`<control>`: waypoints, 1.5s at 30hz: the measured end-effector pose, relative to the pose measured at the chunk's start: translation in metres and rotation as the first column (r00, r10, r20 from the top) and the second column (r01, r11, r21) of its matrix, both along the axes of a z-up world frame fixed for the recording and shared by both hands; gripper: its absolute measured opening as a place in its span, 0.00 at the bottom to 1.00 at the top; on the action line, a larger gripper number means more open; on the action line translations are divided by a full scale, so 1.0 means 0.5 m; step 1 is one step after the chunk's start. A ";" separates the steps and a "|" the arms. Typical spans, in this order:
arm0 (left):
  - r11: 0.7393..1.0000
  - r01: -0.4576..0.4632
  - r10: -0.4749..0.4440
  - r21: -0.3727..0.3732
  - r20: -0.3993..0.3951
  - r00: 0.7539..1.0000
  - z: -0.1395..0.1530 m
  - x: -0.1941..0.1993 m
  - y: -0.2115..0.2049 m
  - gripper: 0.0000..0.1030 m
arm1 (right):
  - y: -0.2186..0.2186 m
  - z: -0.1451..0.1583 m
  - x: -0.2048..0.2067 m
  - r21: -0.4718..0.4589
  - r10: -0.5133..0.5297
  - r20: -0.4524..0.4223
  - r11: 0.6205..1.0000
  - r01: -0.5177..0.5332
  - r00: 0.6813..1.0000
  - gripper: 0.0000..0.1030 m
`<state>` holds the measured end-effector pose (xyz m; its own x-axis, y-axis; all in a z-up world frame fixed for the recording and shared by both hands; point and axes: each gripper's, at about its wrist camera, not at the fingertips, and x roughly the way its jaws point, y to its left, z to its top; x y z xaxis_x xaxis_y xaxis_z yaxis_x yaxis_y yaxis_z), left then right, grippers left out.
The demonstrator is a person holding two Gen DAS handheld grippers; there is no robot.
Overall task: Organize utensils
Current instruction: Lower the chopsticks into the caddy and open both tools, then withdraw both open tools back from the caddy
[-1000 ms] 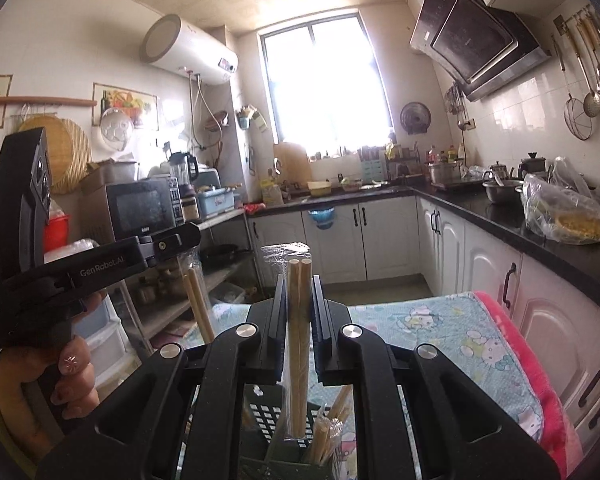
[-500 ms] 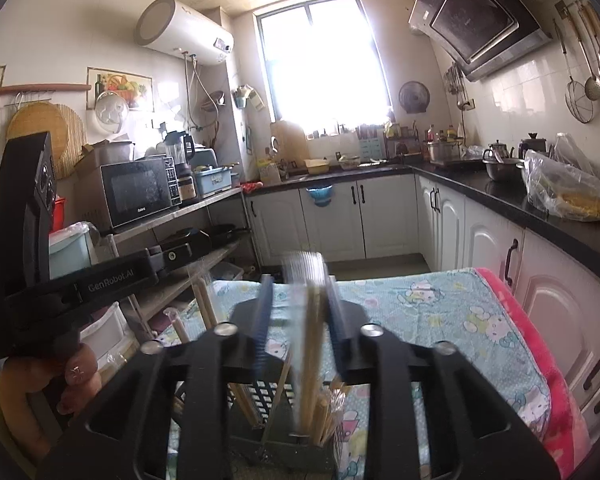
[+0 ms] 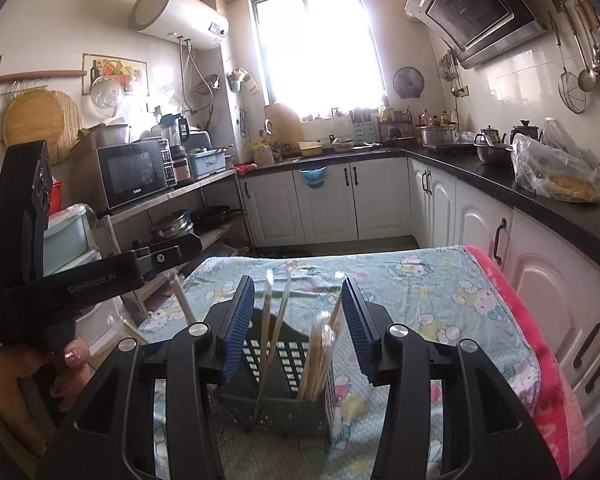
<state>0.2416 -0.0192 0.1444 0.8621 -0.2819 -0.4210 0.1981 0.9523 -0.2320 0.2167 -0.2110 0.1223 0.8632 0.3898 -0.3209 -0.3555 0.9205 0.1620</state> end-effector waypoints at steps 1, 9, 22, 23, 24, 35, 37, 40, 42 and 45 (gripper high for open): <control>1.000 0.001 -0.001 -0.002 0.000 1.000 -0.001 -0.007 0.002 0.45 | -0.002 -0.001 -0.004 -0.002 -0.002 0.000 1.000 0.002 1.000 0.44; 1.000 -0.003 0.003 0.011 -0.005 1.000 -0.016 -0.063 0.006 0.71 | -0.014 -0.013 -0.051 -0.016 -0.004 0.001 1.000 0.004 1.000 0.54; 1.000 -0.016 0.016 0.011 0.002 1.000 -0.048 -0.165 0.014 0.90 | -0.022 -0.030 -0.127 -0.054 -0.016 0.017 0.998 0.017 1.000 0.77; 1.000 -0.019 0.019 0.009 0.003 1.000 -0.051 -0.174 0.016 0.90 | -0.021 -0.031 -0.133 -0.055 -0.012 0.018 0.998 0.013 1.000 0.79; 1.000 -0.023 0.023 0.007 0.004 1.000 -0.053 -0.182 0.017 0.90 | -0.019 -0.032 -0.140 -0.058 -0.007 0.020 0.998 0.008 1.000 0.80; 0.996 -0.084 0.085 0.023 -0.010 0.996 -0.106 -0.252 0.034 0.90 | 0.001 -0.070 -0.194 -0.118 0.016 0.020 0.993 -0.013 1.000 0.90; 0.996 -0.085 0.085 0.034 -0.018 0.996 -0.119 -0.263 0.035 0.90 | 0.007 -0.082 -0.200 -0.130 0.021 0.012 0.991 -0.020 1.000 0.90; 0.995 -0.087 0.089 0.050 -0.031 0.996 -0.140 -0.276 0.036 0.90 | 0.011 -0.106 -0.208 -0.142 0.028 -0.010 0.989 -0.030 1.000 0.91; 0.995 -0.087 0.089 0.051 -0.043 0.995 -0.154 -0.283 0.037 0.90 | 0.013 -0.123 -0.211 -0.144 0.030 -0.030 0.989 -0.034 0.999 0.91; 0.995 -0.087 0.091 0.056 -0.055 0.994 -0.171 -0.292 0.042 0.90 | 0.018 -0.144 -0.217 -0.147 0.030 -0.054 0.988 -0.038 0.998 0.91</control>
<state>0.0958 0.0015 0.0587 0.8567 -0.1809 -0.4830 0.0997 0.9769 -0.1889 0.1084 -0.2020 0.0502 0.8312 0.3638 -0.4204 -0.3818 0.9232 0.0440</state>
